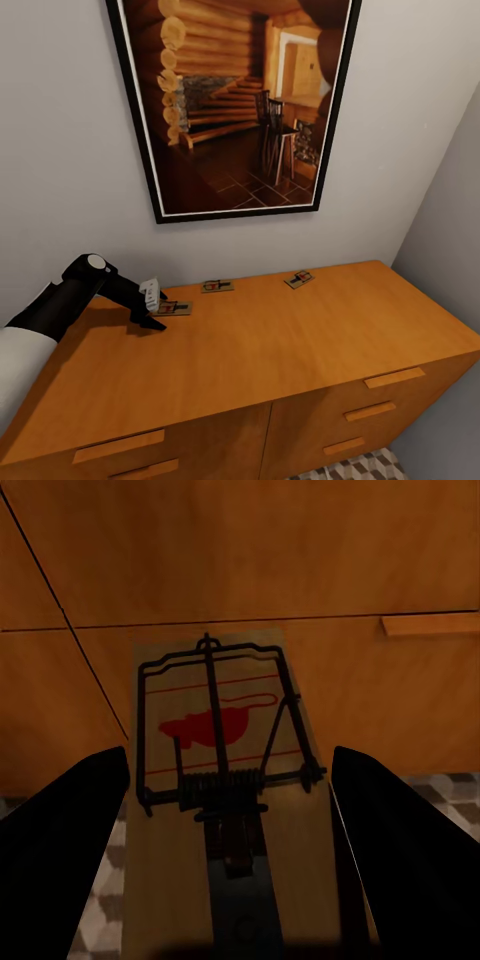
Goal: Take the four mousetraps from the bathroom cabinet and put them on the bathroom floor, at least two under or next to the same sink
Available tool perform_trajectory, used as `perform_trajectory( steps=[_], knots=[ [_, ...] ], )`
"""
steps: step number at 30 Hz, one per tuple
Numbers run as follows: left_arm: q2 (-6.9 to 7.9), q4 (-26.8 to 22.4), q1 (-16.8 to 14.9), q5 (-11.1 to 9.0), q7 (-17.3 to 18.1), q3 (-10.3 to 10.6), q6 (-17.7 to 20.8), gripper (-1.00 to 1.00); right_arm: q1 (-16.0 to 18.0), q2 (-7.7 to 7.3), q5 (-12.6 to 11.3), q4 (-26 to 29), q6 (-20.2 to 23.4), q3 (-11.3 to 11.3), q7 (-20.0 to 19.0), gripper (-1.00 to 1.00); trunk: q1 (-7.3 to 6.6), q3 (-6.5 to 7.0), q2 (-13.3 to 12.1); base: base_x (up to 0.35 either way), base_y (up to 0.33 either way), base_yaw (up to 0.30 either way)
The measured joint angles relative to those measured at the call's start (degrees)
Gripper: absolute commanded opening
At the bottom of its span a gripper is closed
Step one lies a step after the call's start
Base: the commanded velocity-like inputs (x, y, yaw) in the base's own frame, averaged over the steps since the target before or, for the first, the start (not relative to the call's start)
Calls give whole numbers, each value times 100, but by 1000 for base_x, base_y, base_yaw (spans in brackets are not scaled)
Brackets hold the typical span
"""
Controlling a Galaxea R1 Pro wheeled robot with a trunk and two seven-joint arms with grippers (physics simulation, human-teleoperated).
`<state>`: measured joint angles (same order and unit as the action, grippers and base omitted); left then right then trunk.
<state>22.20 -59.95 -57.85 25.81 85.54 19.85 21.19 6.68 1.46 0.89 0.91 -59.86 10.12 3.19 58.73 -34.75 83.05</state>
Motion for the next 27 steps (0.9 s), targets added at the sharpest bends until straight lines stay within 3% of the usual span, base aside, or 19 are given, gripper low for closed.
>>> perform_trajectory(
  steps=[27],
  knots=[
    [0, 95, 0, 9, 0, -1, -1, 100, -3, -3, 0, 0, 0, 3, 0, -100, 0, 0, 0, 0, 0, 0]
  ],
)
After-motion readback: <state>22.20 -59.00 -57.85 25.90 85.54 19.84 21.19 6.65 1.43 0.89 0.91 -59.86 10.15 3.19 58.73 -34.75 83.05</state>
